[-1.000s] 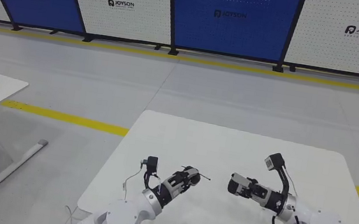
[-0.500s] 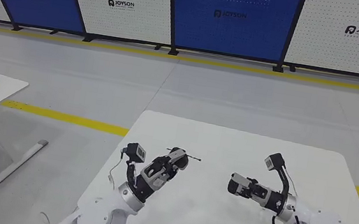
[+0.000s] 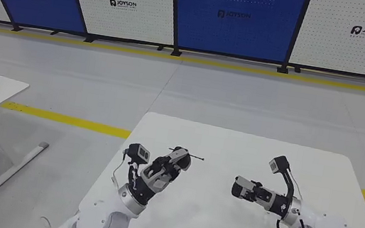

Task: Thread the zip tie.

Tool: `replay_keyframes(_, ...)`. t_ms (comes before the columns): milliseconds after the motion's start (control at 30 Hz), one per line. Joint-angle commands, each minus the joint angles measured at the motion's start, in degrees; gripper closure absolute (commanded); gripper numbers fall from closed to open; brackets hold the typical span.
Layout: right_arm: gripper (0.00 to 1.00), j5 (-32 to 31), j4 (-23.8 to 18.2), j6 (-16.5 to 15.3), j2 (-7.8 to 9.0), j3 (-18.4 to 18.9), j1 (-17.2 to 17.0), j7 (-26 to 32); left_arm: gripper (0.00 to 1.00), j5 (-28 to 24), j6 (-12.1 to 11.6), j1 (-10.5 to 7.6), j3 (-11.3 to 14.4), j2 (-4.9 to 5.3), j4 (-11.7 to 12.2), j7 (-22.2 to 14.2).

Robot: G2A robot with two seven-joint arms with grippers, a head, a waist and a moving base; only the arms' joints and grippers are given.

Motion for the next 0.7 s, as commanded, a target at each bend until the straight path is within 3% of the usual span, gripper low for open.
replay_keyframes(0,0.0,0.0,0.0,0.0,0.0,0.0,0.0,0.0,1.0,-1.13,-1.3,0.78,-0.61,0.01,-0.1,-1.69)
replay_keyframes(267,0.0,0.0,0.0,0.0,0.0,0.0,0.0,0.0,1.0,-0.87,-1.15,0.9,-0.88,0.05,-0.06,-2.16)
replay_keyframes(500,0.0,0.0,0.0,0.0,0.0,0.0,0.0,0.0,1.0,6.77,6.25,-1.5,1.02,-0.13,3.63,-1.37)
replay_keyframes(667,0.0,0.0,0.0,0.0,0.0,0.0,0.0,0.0,1.0,11.22,10.19,-1.98,2.95,-0.23,6.99,-2.07)
